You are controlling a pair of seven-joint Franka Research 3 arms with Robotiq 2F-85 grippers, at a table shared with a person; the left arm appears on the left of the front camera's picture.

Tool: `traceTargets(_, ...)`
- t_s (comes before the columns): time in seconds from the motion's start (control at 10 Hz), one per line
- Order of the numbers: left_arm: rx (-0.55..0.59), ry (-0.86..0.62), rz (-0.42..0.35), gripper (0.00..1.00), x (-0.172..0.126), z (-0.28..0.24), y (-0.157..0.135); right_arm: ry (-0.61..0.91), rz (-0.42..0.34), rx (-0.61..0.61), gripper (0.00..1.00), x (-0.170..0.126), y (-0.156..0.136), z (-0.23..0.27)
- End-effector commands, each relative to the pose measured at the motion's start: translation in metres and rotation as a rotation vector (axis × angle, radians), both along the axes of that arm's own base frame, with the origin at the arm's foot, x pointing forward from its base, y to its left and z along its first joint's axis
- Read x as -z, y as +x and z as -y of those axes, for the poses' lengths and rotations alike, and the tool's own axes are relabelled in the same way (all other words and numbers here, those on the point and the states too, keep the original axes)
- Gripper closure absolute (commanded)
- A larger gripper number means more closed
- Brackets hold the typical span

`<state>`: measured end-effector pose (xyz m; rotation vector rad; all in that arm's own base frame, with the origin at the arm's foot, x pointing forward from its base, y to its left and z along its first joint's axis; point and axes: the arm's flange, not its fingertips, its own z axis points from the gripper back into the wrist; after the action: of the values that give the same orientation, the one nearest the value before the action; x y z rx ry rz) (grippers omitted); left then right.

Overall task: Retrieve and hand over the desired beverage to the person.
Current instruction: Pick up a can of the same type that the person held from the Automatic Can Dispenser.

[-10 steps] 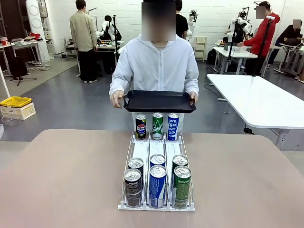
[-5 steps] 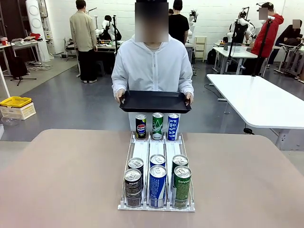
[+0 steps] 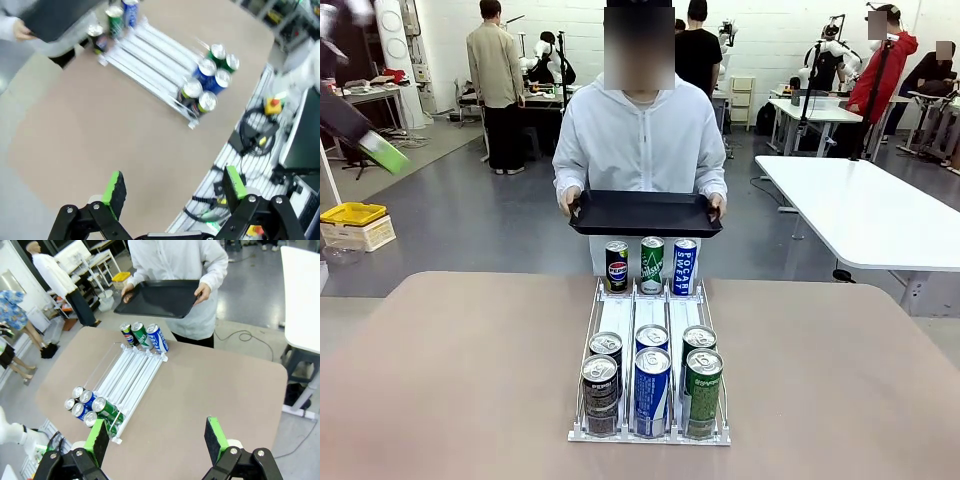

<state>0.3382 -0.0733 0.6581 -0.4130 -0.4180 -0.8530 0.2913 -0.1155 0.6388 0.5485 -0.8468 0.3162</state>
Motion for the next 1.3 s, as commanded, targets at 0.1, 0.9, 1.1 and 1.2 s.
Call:
traceTargets(0.1, -0.313, 0.255, -0.179, 0.0, 0.05, 0.113, -0.005, 0.018, 0.001, -0.013, 0.0, 0.0, 0.001, -0.001)
traceTargets(0.9, -0.658, 0.301, -0.22, 0.0, 0.098, 0.195, -0.038, 0.018, 0.001, -0.013, 0.0, 0.0, 0.001, -0.001)
traceTargets(1.1, -0.658, 0.301, -0.22, 0.0, 0.098, 0.195, -0.038, 0.018, 0.001, -0.013, 0.0, 0.0, 0.001, -0.001)
traceTargets(1.2, -0.658, 0.301, -0.22, 0.0, 0.098, 0.195, -0.038, 0.018, 0.001, -0.013, 0.0, 0.0, 0.001, -0.001)
